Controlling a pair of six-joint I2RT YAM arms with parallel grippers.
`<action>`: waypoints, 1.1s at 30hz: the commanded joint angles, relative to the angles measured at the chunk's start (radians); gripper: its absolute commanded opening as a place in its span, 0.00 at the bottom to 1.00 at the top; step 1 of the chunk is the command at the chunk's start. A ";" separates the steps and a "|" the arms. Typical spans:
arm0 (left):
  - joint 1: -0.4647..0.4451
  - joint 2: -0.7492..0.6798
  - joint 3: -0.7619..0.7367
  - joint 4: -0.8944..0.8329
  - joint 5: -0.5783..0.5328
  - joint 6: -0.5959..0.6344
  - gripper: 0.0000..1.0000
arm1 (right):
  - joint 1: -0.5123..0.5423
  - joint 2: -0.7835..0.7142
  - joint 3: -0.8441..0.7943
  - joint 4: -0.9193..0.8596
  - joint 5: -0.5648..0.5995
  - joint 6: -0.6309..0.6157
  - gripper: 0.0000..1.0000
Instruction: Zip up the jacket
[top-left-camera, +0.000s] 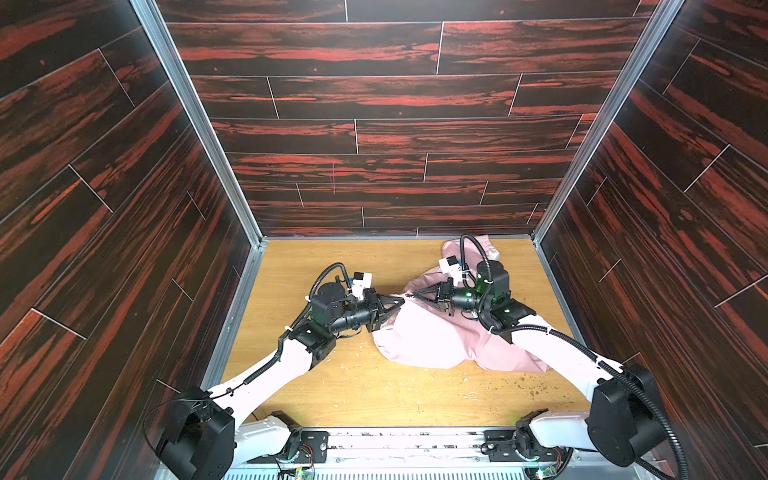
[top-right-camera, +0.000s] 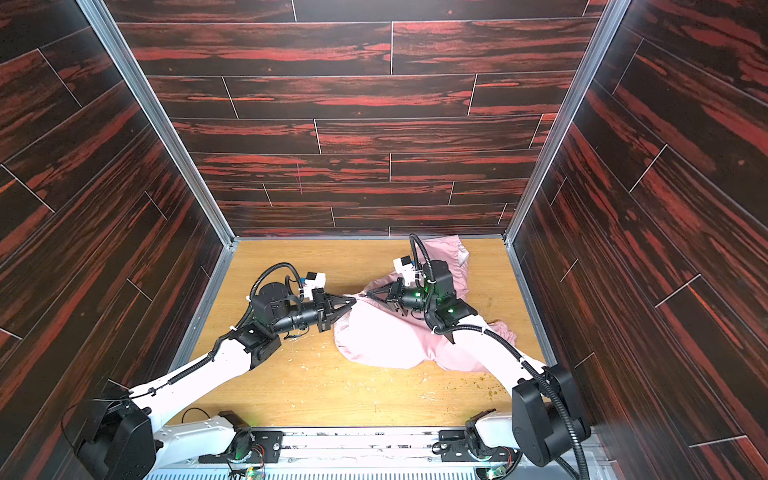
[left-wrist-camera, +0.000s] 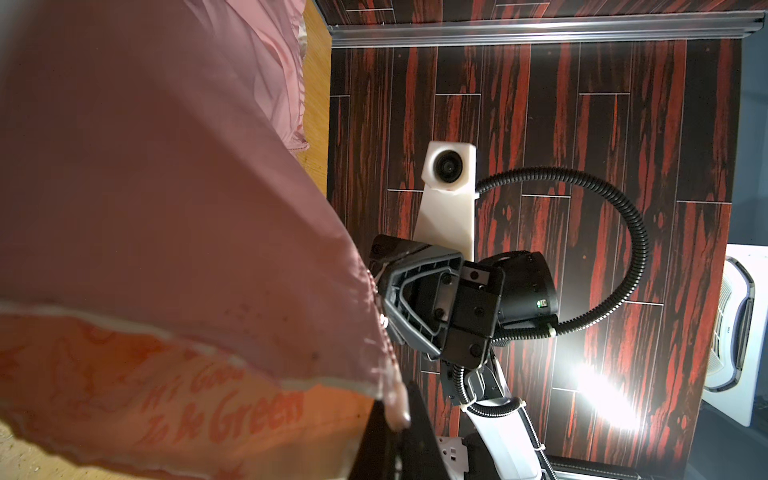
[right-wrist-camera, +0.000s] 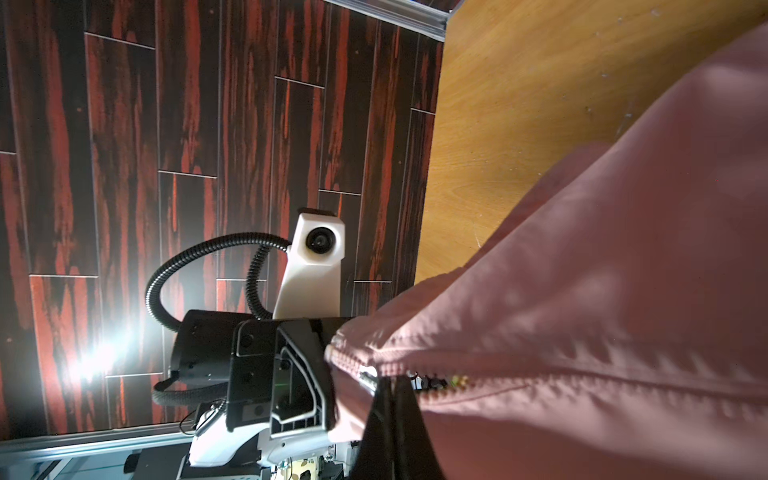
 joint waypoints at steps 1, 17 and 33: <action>0.015 -0.043 -0.007 0.038 -0.026 0.002 0.00 | -0.011 -0.027 0.015 -0.049 0.033 -0.023 0.00; 0.009 0.044 0.031 0.054 0.018 -0.006 0.49 | -0.010 -0.018 0.039 -0.035 -0.010 -0.012 0.00; 0.003 0.098 0.046 0.088 0.013 -0.011 0.00 | -0.011 0.004 0.069 -0.105 0.002 -0.052 0.00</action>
